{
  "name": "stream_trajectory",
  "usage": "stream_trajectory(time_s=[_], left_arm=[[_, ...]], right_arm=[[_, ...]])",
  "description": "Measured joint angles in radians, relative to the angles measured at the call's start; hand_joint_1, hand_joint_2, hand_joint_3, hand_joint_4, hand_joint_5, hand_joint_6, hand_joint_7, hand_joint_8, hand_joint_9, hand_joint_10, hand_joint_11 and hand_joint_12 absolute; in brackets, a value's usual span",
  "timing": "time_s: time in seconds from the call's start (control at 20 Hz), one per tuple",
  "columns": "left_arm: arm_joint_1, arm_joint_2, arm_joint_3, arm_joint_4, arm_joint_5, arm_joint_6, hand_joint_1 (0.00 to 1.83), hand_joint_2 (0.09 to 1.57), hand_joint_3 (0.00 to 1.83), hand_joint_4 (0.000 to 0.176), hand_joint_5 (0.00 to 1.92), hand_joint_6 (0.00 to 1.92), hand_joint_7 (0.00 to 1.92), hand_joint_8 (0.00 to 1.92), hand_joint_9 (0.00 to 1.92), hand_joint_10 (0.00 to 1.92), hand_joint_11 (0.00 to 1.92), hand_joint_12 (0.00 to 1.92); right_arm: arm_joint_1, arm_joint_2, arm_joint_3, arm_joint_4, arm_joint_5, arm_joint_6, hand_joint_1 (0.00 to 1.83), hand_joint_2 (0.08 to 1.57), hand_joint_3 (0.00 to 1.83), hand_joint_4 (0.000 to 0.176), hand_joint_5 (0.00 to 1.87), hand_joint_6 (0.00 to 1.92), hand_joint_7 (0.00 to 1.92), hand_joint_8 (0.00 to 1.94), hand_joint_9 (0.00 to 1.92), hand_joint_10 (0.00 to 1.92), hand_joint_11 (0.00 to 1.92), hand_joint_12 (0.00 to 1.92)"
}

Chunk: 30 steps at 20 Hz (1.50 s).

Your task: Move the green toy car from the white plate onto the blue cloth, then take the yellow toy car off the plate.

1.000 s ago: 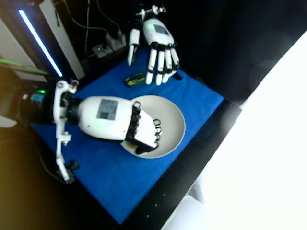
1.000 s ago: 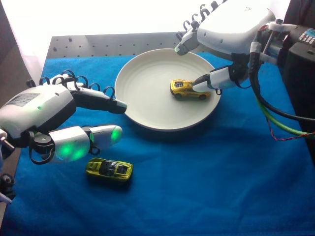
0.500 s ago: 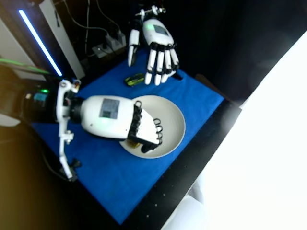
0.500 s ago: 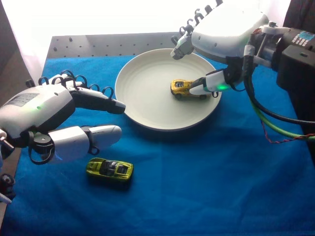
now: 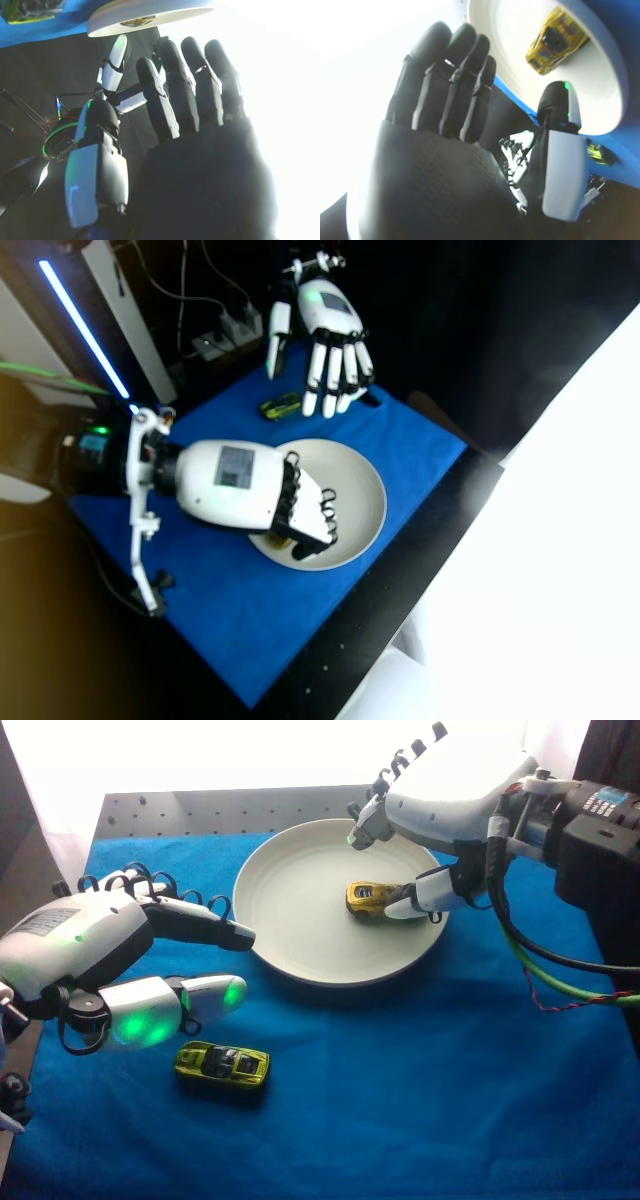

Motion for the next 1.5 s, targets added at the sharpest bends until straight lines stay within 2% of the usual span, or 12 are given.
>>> stream_trajectory(time_s=[0.2, 0.6, 0.65, 0.75, 0.8, 0.95, 1.05, 1.2, 1.25, 1.35, 1.4, 1.5], left_arm=[[0.000, 0.000, 0.000, -0.001, 0.000, 0.000, 0.40, 1.23, 0.00, 0.102, 0.75, 0.00, 0.69, 0.01, 0.28, 0.89, 0.00, 1.63], [0.002, 0.000, 0.000, -0.002, -0.001, 0.000, 0.42, 1.23, 0.00, 0.102, 0.75, 0.00, 0.70, 0.02, 0.27, 0.97, 0.00, 1.69], [0.001, 0.000, 0.000, -0.002, -0.001, 0.000, 0.40, 1.22, 0.00, 0.116, 0.75, 0.00, 0.69, 0.02, 0.27, 0.95, 0.00, 1.65], [0.002, 0.000, 0.000, -0.005, -0.002, 0.000, 0.40, 1.22, 0.00, 0.094, 0.75, 0.00, 0.69, 0.02, 0.27, 0.95, 0.00, 1.69], [0.002, 0.000, 0.000, -0.006, -0.002, 0.000, 0.41, 1.22, 0.00, 0.092, 0.75, 0.00, 0.68, 0.01, 0.27, 0.96, 0.00, 1.67], [0.002, 0.000, 0.000, -0.005, -0.005, 0.000, 0.42, 1.22, 0.00, 0.101, 0.75, 0.00, 0.69, 0.01, 0.28, 0.91, 0.00, 1.60], [0.002, 0.000, 0.000, -0.005, -0.007, 0.000, 0.44, 1.22, 0.00, 0.099, 0.76, 0.00, 0.69, 0.02, 0.25, 1.03, 0.00, 1.71], [0.005, 0.000, 0.000, -0.005, -0.010, 0.000, 0.47, 1.23, 0.00, 0.091, 0.75, 0.00, 0.68, 0.02, 0.27, 0.92, 0.00, 1.63], [0.006, 0.000, -0.002, -0.006, -0.011, 0.000, 0.47, 1.23, 0.00, 0.100, 0.76, 0.00, 0.69, 0.02, 0.27, 0.90, 0.00, 1.60], [0.006, 0.000, -0.002, -0.006, -0.014, 0.000, 0.47, 1.23, 0.00, 0.082, 0.76, 0.00, 0.69, 0.02, 0.28, 0.90, 0.00, 1.62], [0.006, 0.000, -0.002, -0.006, -0.016, 0.000, 0.46, 1.23, 0.00, 0.093, 0.76, 0.00, 0.68, 0.02, 0.30, 0.82, 0.00, 1.59], [0.006, 0.000, -0.002, -0.007, -0.018, 0.000, 0.46, 1.23, 0.00, 0.082, 0.77, 0.00, 0.70, 0.03, 0.31, 0.83, 0.00, 1.60]], right_arm=[[-0.002, -0.010, 0.005, -0.001, -0.006, 0.000, 0.91, 1.00, 0.00, 0.000, 0.83, 0.01, 0.76, 0.70, 0.68, 1.16, 0.55, 1.71], [-0.014, -0.024, 0.018, -0.001, -0.019, 0.000, 0.96, 0.98, 0.00, 0.000, 0.89, 0.02, 0.73, 1.02, 0.72, 1.37, 0.64, 1.82], [-0.014, -0.025, 0.019, 0.000, -0.024, 0.000, 0.96, 0.97, 0.00, 0.000, 0.90, 0.02, 0.76, 1.20, 0.78, 1.54, 0.74, 1.90], [-0.014, -0.027, 0.021, -0.001, -0.028, 0.000, 0.97, 0.98, 0.00, 0.000, 0.91, 0.02, 0.71, 1.26, 0.75, 1.59, 0.75, 1.92], [-0.014, -0.029, 0.024, 0.000, -0.028, 0.000, 0.96, 0.98, 0.00, 0.000, 0.89, 0.01, 0.69, 1.12, 0.70, 1.46, 0.66, 1.87], [-0.014, -0.036, 0.031, 0.000, -0.032, 0.000, 0.96, 0.98, 0.00, 0.000, 0.91, 0.02, 0.72, 1.22, 0.75, 1.55, 0.74, 1.92], [-0.014, -0.038, 0.034, 0.000, -0.035, 0.000, 0.96, 0.98, 0.00, 0.000, 0.90, 0.02, 0.64, 1.00, 0.62, 1.33, 0.55, 1.81], [-0.014, -0.044, 0.044, 0.000, -0.037, 0.000, 0.96, 0.98, 0.00, 0.000, 0.90, 0.02, 0.66, 0.78, 0.61, 1.13, 0.48, 1.69], [-0.014, -0.045, 0.044, 0.001, -0.038, 0.000, 0.96, 0.98, 0.00, 0.000, 0.89, 0.02, 0.68, 0.77, 0.61, 1.12, 0.47, 1.69], [-0.014, -0.047, 0.044, 0.001, -0.043, 0.000, 0.97, 0.99, 0.00, 0.000, 0.89, 0.01, 0.69, 0.77, 0.60, 1.17, 0.47, 1.74], [-0.014, -0.047, 0.044, 0.001, -0.044, 0.000, 0.97, 0.99, 0.00, 0.000, 0.89, 0.02, 0.70, 0.77, 0.61, 1.16, 0.48, 1.71], [-0.014, -0.047, 0.046, 0.001, -0.043, 0.000, 0.99, 1.00, 0.00, 0.000, 0.90, 0.02, 0.71, 0.77, 0.64, 1.14, 0.51, 1.69]])
